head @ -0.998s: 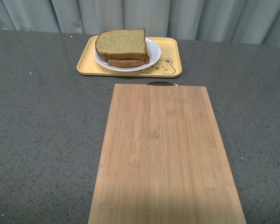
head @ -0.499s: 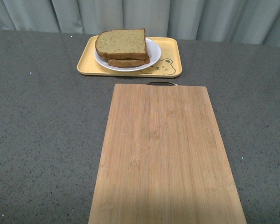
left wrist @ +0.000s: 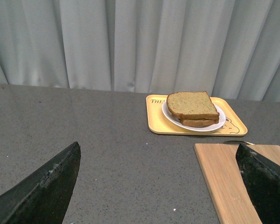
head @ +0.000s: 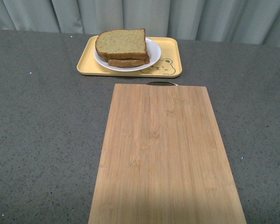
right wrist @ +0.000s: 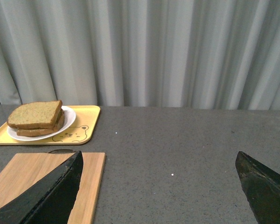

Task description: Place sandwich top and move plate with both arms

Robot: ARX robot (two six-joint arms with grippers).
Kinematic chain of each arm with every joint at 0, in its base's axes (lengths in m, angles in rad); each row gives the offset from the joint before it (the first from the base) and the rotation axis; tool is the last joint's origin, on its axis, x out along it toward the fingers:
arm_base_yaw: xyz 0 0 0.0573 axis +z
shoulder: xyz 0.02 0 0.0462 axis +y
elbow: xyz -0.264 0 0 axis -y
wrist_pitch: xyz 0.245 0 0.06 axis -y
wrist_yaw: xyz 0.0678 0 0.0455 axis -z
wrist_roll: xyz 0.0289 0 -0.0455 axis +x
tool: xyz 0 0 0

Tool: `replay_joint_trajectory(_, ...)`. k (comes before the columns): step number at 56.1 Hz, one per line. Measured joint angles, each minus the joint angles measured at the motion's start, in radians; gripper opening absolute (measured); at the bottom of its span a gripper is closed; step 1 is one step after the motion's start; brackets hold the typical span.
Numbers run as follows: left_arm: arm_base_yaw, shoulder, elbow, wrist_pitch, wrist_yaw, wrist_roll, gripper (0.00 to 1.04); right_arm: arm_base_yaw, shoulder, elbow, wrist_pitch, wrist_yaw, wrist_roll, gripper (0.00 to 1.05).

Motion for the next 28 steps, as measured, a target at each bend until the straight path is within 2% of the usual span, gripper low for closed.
replay_joint_trajectory(28,0.0,0.0,0.0,0.0,0.0,0.0,0.98,0.0,0.0,0.0,0.0,0.0,0.0,0.95)
